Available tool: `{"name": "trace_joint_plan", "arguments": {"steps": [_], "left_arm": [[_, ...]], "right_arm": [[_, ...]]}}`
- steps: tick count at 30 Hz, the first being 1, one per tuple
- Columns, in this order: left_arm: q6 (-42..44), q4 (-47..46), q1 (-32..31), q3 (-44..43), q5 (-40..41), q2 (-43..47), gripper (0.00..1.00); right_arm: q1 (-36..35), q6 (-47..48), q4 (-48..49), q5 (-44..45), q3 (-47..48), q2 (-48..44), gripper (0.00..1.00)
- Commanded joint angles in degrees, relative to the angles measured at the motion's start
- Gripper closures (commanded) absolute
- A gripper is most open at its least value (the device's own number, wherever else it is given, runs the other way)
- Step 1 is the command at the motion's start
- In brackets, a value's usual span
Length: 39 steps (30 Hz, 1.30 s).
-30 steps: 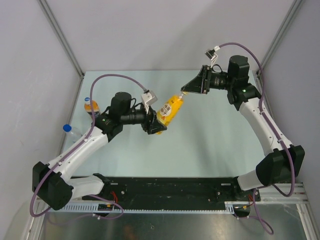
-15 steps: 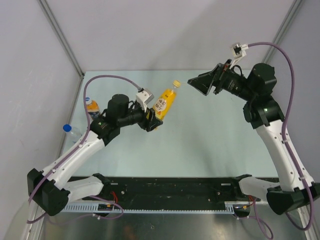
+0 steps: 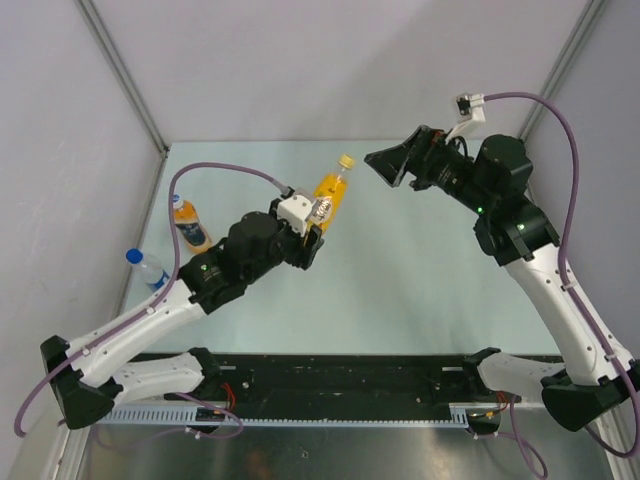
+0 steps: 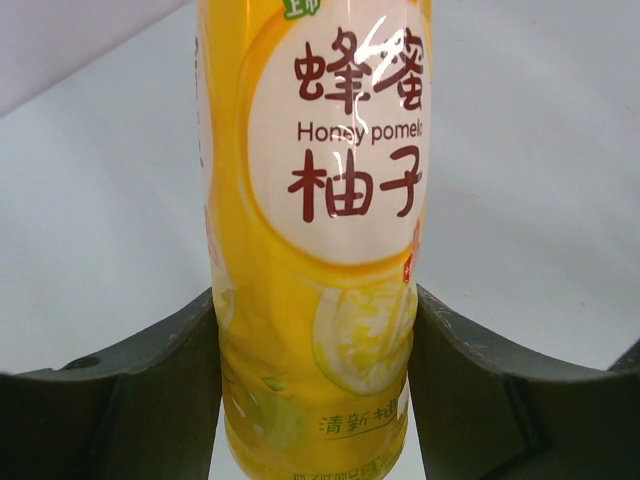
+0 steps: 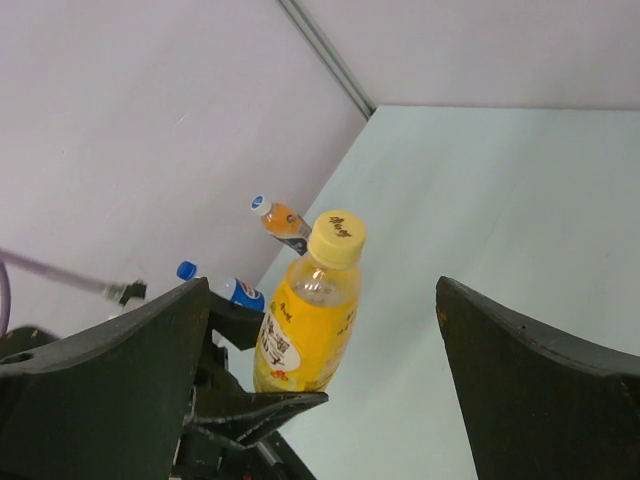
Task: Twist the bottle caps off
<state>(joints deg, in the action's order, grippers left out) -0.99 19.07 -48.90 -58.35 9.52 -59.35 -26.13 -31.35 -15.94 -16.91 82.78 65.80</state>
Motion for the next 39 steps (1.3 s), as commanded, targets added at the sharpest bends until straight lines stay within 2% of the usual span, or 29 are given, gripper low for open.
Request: {"name": "trace_joint_plan", "arguments": {"steps": [1,8,17,20,22,39], "left_arm": [[2.5,-0.3,-6.0,-4.1,20.0,-0.2,0.80],[3.6,-0.3,-12.3,-6.2,33.3,-3.9,0.86],[4.3,-0.2,-15.8,-8.0,39.4,-7.9,0.87],[4.6,-0.3,-16.1,-8.3,40.0,-8.2,0.87],[4.5,-0.3,-16.1,-8.4,39.8,-8.3,0.87],[4.5,-0.3,-16.4,-8.1,39.1,-8.7,0.87]], "right_arm": [[-2.1,-3.7,1.6,3.1,1.5,2.0,0.01],[-4.9,-4.1,-1.4,4.5,6.8,7.0,0.05],[-6.6,-3.5,-3.1,7.1,11.9,12.2,0.10],[-6.7,-3.5,-2.8,7.9,11.5,12.8,0.30],[-6.7,-3.6,-2.5,8.1,11.1,13.0,0.36],[-6.7,-6.6,1.7,5.5,8.9,15.5,0.38]]}}
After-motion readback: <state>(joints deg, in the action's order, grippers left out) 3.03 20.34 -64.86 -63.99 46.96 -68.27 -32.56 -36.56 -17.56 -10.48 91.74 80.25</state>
